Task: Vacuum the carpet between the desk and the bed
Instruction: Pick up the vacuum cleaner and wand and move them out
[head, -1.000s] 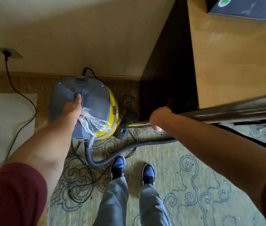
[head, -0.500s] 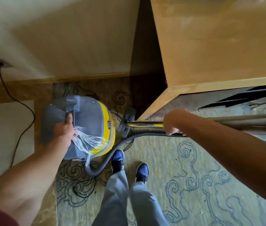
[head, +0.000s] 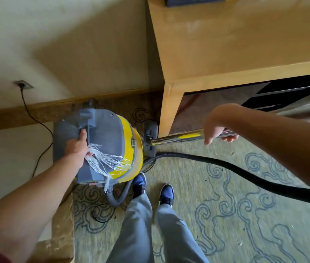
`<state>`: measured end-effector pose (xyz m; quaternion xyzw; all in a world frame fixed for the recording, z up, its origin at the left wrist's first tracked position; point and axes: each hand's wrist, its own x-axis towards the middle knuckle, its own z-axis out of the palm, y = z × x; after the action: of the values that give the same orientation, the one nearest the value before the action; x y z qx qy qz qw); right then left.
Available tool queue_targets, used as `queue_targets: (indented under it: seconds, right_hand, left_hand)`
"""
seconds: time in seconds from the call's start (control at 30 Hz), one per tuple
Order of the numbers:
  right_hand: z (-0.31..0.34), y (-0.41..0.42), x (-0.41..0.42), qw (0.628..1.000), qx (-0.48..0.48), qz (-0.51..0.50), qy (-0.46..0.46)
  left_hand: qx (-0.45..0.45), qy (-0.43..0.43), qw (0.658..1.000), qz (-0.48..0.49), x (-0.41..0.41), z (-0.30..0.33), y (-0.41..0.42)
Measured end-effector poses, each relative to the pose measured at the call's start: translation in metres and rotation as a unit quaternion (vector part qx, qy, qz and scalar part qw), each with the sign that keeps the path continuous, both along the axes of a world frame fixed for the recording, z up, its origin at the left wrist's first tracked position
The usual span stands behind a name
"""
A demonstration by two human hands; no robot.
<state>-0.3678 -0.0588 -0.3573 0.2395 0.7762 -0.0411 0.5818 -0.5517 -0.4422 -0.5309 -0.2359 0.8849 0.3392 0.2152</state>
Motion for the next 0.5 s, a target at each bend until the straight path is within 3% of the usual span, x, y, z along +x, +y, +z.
queue_targets:
  seconds: [0.5]
  right_hand:
    - [0.099,-0.035,0.187,0.988,0.076,-0.136,0.027]
  left_hand:
    - [0.027,-0.068,0.991,-0.112,0.148,0.034,-0.013]
